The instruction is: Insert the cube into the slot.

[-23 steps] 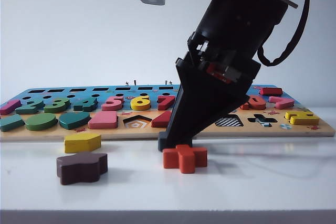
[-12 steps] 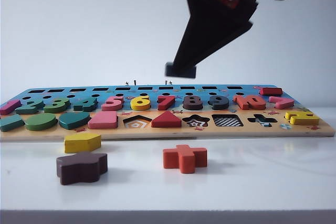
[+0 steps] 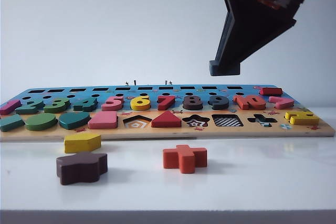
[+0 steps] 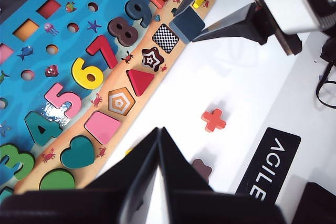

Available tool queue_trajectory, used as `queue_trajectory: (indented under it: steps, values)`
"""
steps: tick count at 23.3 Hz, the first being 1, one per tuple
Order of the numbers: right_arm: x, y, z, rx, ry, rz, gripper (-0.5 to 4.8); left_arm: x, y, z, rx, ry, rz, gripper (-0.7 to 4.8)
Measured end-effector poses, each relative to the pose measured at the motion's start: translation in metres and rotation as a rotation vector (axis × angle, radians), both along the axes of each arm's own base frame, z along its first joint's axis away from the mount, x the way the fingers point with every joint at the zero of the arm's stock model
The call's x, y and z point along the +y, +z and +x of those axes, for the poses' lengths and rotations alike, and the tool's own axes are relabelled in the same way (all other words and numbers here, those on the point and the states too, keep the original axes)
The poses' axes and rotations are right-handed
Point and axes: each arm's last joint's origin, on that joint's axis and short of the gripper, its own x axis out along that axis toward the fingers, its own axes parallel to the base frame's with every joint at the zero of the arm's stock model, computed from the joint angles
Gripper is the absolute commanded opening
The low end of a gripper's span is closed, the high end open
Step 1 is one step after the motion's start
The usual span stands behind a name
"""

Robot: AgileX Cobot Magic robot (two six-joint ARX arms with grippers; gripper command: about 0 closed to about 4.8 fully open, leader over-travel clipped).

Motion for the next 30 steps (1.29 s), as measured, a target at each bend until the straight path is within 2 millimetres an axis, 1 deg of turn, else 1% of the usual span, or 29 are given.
queue_trajectory:
  steps: [5,7,13,17,23,28,30]
  values:
    - [-0.007,-0.011,0.003,-0.002,0.007,-0.040,1.23,0.000,0.000,0.000,0.000,0.000,0.000,0.17]
    - [-0.008,-0.015,0.007,-0.039,0.006,-0.026,1.23,0.000,0.000,0.000,0.000,0.000,0.000,0.17]
    - [-0.005,-0.012,0.012,-0.098,0.013,0.028,1.22,0.000,0.000,0.000,0.000,0.000,0.000,0.17]
    - [-0.006,-0.012,0.014,-0.097,0.018,0.048,1.22,0.000,0.000,0.000,0.000,0.000,0.000,0.17]
    - [-0.009,-0.025,0.011,-0.072,0.035,0.012,1.22,0.000,0.000,0.000,0.000,0.000,0.000,0.17]
    - [-0.011,-0.025,0.013,-0.074,0.041,0.012,1.22,0.000,0.000,0.000,0.000,0.000,0.000,0.17]
    - [-0.010,-0.029,0.014,-0.067,0.053,0.001,1.21,0.000,0.000,0.000,0.000,0.000,0.000,0.17]
